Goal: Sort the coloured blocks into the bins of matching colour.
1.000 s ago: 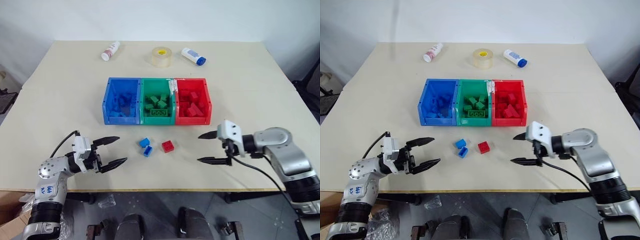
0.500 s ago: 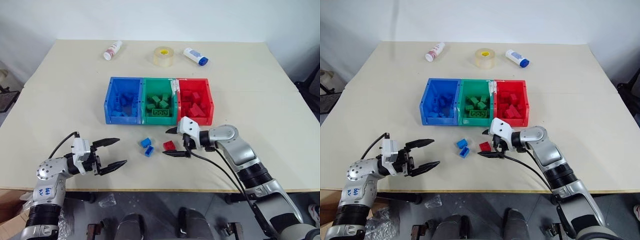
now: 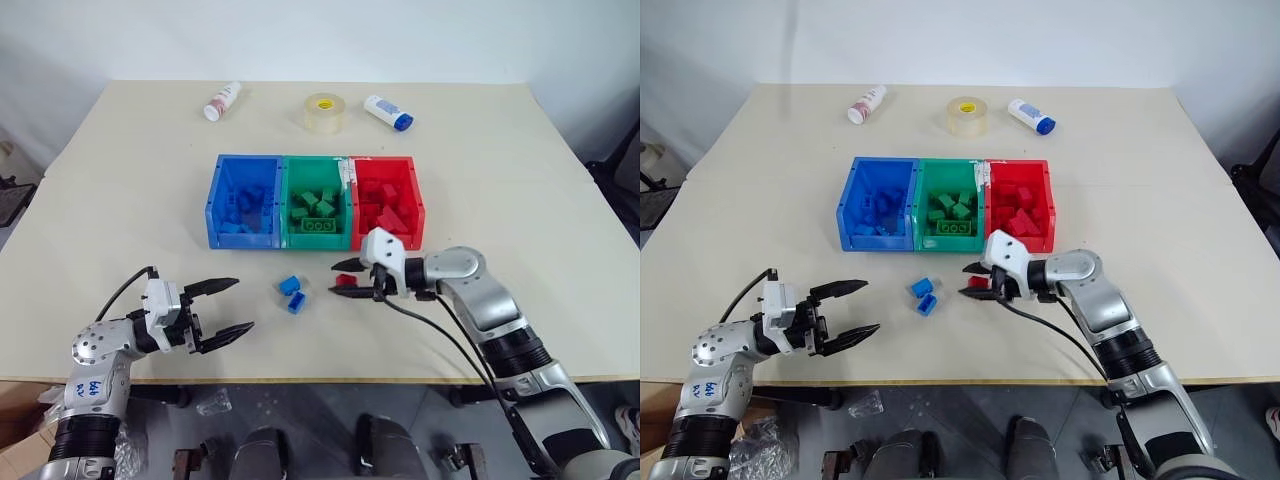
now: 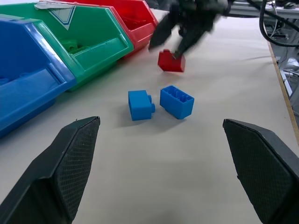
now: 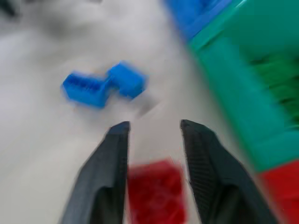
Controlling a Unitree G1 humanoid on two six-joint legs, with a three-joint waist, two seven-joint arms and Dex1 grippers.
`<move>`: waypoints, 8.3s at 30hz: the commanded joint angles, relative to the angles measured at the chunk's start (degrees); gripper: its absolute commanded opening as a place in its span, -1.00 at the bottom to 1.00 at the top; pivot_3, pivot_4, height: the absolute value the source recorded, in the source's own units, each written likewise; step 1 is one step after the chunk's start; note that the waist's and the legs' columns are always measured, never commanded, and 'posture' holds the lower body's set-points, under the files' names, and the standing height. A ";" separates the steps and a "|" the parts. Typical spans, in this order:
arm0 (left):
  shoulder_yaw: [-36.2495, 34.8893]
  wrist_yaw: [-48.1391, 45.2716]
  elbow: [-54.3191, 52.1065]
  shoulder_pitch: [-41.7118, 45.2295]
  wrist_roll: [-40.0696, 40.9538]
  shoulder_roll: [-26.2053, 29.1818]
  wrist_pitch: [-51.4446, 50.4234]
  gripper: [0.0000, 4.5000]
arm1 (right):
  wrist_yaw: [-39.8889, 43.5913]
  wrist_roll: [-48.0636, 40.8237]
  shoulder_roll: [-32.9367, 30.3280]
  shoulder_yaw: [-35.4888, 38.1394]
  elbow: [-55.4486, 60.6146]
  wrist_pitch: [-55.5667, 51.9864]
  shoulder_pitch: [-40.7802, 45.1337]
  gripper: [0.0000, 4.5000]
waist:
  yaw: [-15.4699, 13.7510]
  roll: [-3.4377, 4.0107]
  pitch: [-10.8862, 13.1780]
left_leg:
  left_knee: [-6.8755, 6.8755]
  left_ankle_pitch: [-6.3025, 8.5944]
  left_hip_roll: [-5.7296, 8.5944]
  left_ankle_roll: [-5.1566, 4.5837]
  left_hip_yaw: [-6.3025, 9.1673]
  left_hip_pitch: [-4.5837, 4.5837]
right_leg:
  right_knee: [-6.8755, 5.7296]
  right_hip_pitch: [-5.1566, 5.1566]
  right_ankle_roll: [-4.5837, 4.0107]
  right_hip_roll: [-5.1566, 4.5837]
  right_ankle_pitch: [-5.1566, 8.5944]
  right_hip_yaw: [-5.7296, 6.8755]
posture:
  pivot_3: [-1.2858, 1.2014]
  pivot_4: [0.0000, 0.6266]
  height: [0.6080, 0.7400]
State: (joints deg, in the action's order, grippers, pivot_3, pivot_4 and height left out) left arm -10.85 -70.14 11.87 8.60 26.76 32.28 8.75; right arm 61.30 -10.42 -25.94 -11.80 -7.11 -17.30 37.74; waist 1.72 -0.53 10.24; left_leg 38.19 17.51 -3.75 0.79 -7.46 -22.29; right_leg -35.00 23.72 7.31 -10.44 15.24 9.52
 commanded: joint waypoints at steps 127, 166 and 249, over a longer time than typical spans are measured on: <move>19.91 23.52 -14.15 5.56 -19.84 -5.97 -8.14 -0.54 | 2.71 -13.51 -19.46 17.35 14.90 1.29 -22.75 1.00 | -1.39 0.03 0.01 | 0.13 0.15 -0.03 -0.08 -0.20 0.11 | 0.09 -0.05 0.03 0.02 -0.02 -0.21 | 0.03 -0.52 1.00; 2.62 23.77 -6.08 19.72 -8.04 0.16 -12.87 0.99 | 3.85 -12.53 -18.08 15.18 9.73 4.02 -18.99 1.00 | -1.20 0.00 0.02 | 0.23 0.15 -0.03 -0.08 -0.19 0.05 | 0.09 -0.05 0.10 0.06 -0.05 -0.21 | 0.03 -0.52 1.00; -8.49 6.29 -10.43 5.44 3.97 10.31 -22.49 0.97 | 11.97 -15.52 -19.36 17.40 3.11 5.82 -13.31 1.00 | -0.07 -0.01 0.05 | 0.34 0.21 -0.05 -0.11 -0.22 0.05 | 0.04 -0.04 0.14 0.08 -0.07 -0.33 | 0.03 -0.52 1.00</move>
State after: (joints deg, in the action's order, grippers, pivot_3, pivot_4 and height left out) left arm -16.62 -61.73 3.81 15.23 29.01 41.29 -14.83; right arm 72.02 -25.83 -44.20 4.75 -3.70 -12.67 23.44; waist 1.65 -0.54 10.29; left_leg 38.53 17.72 -3.80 0.68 -7.69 -22.24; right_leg -34.98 23.69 7.44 -10.37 15.17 9.18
